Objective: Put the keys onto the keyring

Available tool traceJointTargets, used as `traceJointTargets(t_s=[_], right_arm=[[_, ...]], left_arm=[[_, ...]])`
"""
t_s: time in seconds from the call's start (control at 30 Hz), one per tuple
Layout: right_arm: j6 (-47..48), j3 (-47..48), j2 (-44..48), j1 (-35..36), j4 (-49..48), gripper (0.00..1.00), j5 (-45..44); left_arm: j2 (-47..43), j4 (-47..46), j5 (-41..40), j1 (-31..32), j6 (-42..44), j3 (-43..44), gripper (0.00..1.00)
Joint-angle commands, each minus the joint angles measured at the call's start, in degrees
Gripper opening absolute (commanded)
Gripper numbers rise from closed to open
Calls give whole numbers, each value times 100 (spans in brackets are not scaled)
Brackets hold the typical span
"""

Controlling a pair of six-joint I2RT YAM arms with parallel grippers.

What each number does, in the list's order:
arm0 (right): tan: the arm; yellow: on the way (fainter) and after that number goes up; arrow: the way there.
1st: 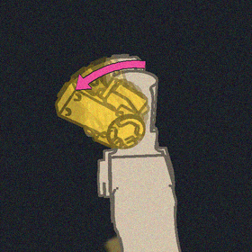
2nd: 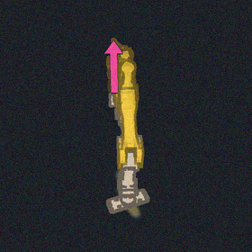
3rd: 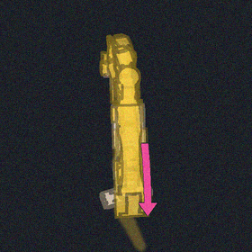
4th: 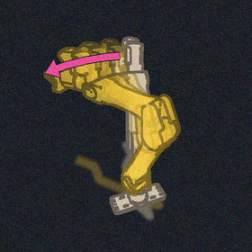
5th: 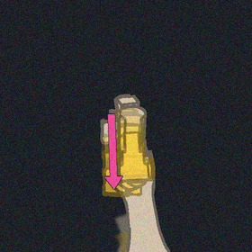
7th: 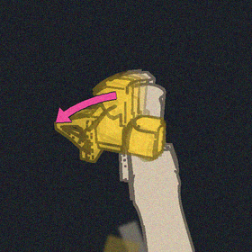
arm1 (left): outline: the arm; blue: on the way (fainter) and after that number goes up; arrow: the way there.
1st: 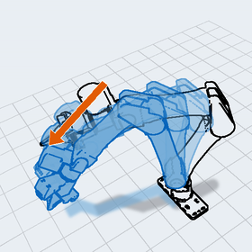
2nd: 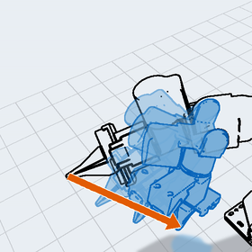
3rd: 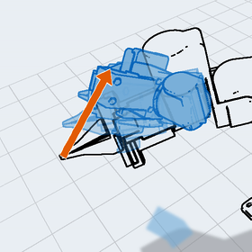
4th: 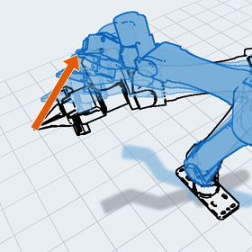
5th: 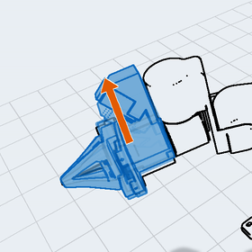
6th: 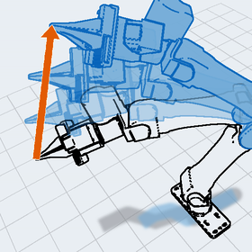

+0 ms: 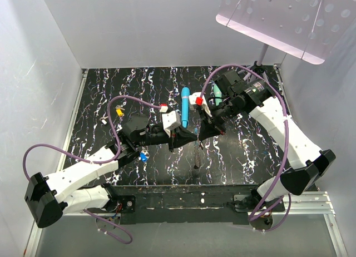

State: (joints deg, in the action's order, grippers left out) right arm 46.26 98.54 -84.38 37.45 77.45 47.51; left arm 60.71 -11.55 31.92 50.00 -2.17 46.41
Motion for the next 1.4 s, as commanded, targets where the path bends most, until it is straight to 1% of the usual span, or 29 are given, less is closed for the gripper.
traceJointTargets(t_s=[0.0,0.17,0.2,0.23,0.27,0.33,0.4,0.5,0.57,0.67,0.77,0.93,1.1,1.2,1.37], right_arm=[[-82,86,106,-10,332,1,285],[-117,113,123,-10,315,1,373],[-135,121,141,-10,306,4,400],[-161,130,150,-10,297,11,417],[-179,130,158,-19,271,21,443],[-196,165,194,-54,279,36,531],[-214,209,220,-115,297,43,636],[-284,332,290,-352,315,48,961],[-363,359,369,-562,280,49,1321],[-634,192,553,-826,-62,49,1769],[-977,-54,729,-968,-449,49,2227],[-1689,-90,765,-1003,-898,49,2605],[-2497,191,598,-1029,-1407,49,2808],[-2744,315,572,-1117,-1592,49,2843],[-3131,122,677,-1214,-2049,49,2747]], left_arm=[[20,56,7,-8,42,219,0],[11,144,-10,-8,-72,219,0],[-15,118,-54,-8,-125,202,0],[-59,66,-107,-8,-186,141,0],[-129,-22,-142,-8,-248,96,0],[-278,-311,-256,-7,-432,-79,0],[-454,-671,-397,1,-660,-307,0],[-674,-1303,-581,-8,-1064,-650,0],[-805,-1857,-695,-8,-1346,-914,0],[-850,-2823,-766,-8,-1794,-1256,0],[-684,-4150,-854,-8,-2224,-1573,0],[-280,-5672,-1012,-8,-2779,-1767,0],[-6,-6227,-1126,-8,-2938,-1530,0],[20,-6167,-1118,-8,-2885,-1364,0],[46,-6078,-1066,-7,-2876,-1249,0]])
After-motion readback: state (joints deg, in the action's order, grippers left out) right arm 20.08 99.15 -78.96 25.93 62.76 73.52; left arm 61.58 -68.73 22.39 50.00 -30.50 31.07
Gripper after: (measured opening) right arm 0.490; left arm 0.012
